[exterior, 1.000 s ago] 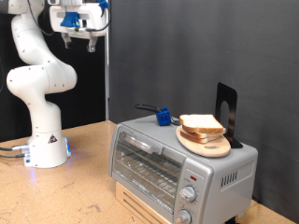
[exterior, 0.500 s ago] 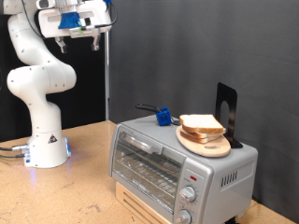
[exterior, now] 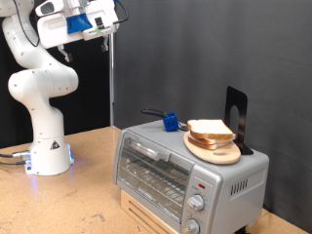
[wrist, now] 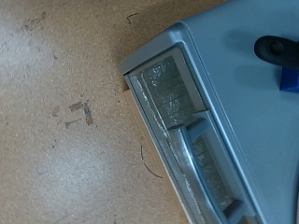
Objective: Make a piece of toast with the oven
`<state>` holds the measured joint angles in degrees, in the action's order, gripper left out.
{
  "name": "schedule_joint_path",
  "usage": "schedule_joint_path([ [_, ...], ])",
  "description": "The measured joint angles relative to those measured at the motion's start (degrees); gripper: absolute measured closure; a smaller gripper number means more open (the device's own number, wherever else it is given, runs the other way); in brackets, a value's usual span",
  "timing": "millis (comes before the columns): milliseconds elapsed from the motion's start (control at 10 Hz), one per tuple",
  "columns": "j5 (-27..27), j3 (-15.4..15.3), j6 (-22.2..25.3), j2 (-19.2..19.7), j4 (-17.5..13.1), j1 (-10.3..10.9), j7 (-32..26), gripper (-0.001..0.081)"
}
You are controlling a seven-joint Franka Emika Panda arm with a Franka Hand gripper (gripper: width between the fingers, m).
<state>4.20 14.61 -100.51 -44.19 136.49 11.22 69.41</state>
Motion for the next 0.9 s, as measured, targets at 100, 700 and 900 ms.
schedule_joint_path([
  [100,1.8,0.6,0.1,0.0,-0.2,0.7,-3.3,0.0124],
  [700,7.5,4.1,-13.0,4.2,2.4,5.8,-16.7,0.0124],
  [900,7.5,4.3,-16.4,7.7,3.4,5.8,-18.3,0.0124],
])
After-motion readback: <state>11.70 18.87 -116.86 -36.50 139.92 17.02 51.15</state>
